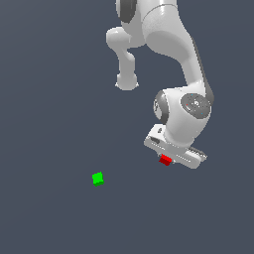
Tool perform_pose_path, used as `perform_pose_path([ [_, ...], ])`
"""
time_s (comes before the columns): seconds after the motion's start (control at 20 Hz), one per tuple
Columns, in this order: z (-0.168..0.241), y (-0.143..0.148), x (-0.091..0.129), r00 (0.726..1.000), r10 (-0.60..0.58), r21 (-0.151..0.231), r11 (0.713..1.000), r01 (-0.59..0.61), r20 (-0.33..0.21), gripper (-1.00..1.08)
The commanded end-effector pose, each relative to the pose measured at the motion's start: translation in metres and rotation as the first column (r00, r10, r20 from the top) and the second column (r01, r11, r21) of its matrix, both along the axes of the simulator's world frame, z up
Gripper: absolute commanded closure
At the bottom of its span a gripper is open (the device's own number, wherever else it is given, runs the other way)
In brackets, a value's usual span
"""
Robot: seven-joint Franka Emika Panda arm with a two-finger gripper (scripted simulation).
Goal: Stack the red cube on top of the green cube.
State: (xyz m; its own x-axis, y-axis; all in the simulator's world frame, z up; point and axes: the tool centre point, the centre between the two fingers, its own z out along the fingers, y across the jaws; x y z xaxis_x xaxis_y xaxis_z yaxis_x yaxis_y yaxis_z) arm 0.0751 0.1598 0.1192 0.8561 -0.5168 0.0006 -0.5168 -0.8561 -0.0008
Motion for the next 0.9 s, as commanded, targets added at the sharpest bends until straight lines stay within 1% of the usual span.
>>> perform_pose_path([
  [0.0,0.0,0.0,0.0,1.0,0.0,0.0,1.0,0.0,0.0,1.08],
  [0.2,-0.002,-0.011,0.002,1.0,0.0,0.0,1.0,0.0,0.0,1.08],
  [0.4,-0.007,-0.035,0.005,1.0,0.0,0.0,1.0,0.0,0.0,1.08],
  [0.55,-0.013,-0.062,0.01,1.0,0.0,0.0,1.0,0.0,0.0,1.08],
  [0.85,-0.027,-0.13,0.021,1.0,0.0,-0.001,1.0,0.0,0.0,1.08],
])
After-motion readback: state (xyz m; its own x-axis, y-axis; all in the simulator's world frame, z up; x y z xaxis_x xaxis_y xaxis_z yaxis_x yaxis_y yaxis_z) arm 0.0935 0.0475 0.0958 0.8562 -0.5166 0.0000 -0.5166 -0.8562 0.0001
